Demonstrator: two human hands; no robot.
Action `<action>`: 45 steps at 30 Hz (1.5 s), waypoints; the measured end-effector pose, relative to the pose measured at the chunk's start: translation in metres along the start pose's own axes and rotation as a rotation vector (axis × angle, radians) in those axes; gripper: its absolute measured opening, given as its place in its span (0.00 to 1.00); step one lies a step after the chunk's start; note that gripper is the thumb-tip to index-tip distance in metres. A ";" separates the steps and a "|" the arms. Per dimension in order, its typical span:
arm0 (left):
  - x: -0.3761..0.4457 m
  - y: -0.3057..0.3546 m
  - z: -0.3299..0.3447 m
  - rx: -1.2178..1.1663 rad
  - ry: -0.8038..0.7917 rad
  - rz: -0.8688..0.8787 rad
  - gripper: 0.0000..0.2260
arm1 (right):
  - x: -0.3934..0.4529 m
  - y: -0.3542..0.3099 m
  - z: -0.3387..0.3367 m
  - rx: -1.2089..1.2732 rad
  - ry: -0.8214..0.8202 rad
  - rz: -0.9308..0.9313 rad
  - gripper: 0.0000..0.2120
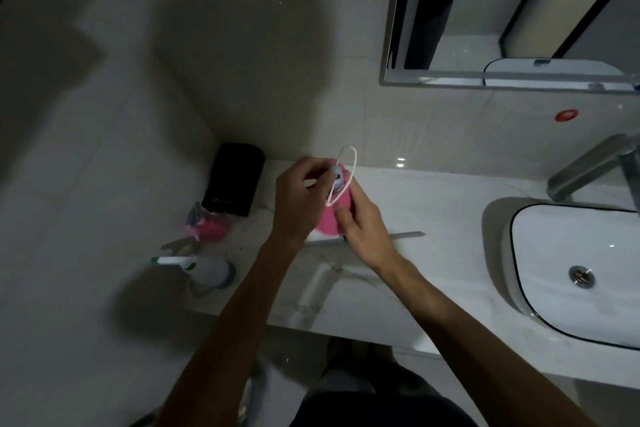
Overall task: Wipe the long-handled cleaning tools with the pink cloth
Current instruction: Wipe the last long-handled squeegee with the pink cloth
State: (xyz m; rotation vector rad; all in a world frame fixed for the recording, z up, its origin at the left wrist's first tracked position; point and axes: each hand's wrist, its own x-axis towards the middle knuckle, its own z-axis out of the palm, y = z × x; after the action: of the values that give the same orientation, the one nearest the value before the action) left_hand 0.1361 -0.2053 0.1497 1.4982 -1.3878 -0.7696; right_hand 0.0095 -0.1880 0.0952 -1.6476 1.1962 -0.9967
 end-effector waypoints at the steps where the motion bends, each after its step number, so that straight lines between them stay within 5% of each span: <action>1: 0.000 -0.002 -0.002 -0.009 -0.004 0.002 0.05 | -0.001 0.004 0.001 -0.023 0.003 0.006 0.23; 12: 0.003 -0.016 0.009 -0.100 0.038 0.002 0.06 | 0.021 -0.002 -0.004 -0.009 0.262 -0.059 0.23; 25: 0.015 -0.030 -0.006 -0.085 -0.108 -0.054 0.12 | 0.022 0.030 0.022 -0.006 0.208 0.141 0.20; 33: 0.019 -0.046 0.004 -0.254 -0.114 -0.114 0.17 | 0.036 0.018 0.017 -0.044 0.290 0.051 0.22; 41: 0.034 -0.081 0.018 -0.228 -0.108 -0.144 0.12 | 0.039 0.077 0.030 -0.079 0.200 0.203 0.15; 45: 0.035 -0.104 0.027 -0.015 -0.205 -0.113 0.08 | 0.041 0.077 0.035 -0.081 0.204 0.215 0.20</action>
State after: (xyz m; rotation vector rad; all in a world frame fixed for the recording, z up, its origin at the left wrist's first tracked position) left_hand 0.1592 -0.2512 0.0493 1.5302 -1.4520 -1.0261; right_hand 0.0289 -0.2359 0.0164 -1.4665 1.5331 -1.0080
